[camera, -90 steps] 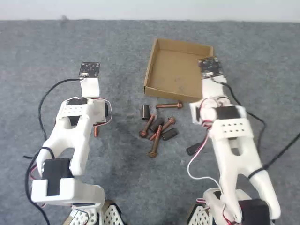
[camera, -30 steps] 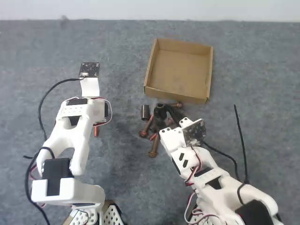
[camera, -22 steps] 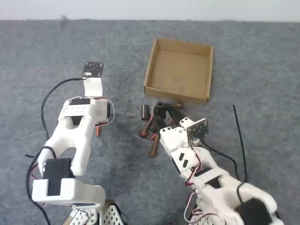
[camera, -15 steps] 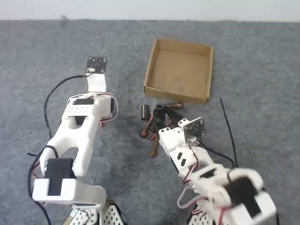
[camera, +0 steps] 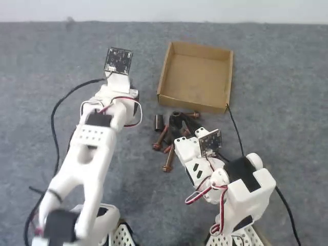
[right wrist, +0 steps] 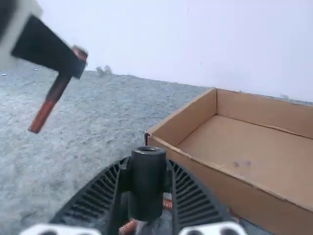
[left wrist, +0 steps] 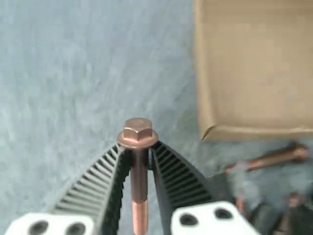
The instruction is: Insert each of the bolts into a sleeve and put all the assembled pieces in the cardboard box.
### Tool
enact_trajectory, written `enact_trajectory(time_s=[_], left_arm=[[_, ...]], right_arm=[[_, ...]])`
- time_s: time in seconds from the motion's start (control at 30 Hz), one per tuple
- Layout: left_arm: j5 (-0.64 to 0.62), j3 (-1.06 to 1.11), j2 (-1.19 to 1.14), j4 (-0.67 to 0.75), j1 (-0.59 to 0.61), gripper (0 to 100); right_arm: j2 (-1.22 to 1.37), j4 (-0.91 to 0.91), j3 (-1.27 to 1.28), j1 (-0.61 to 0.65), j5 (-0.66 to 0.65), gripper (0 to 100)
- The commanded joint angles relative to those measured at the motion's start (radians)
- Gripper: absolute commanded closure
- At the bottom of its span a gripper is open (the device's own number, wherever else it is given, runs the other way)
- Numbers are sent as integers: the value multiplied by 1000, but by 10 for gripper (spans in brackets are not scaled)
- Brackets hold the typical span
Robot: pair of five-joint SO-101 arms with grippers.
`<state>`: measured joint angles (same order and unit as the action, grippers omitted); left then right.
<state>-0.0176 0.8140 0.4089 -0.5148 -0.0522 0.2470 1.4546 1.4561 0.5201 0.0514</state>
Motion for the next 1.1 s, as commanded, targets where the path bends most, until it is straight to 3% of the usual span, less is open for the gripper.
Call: enact_trajectory(time_s=[0.0, 0.17, 0.43, 1.07], left_arm=[[8, 21, 187, 34, -52, 989], [3, 147, 344, 146, -121, 989], [-196, 456, 462, 654, -126, 989], [-210, 532, 512, 637, -255, 989]], right_arm=[[-8, 31, -40, -8, -15, 993], [-1, 33, -38, 24, -20, 993], [-1, 27, -43, 27, -17, 993], [1, 28, -48, 41, -17, 993]])
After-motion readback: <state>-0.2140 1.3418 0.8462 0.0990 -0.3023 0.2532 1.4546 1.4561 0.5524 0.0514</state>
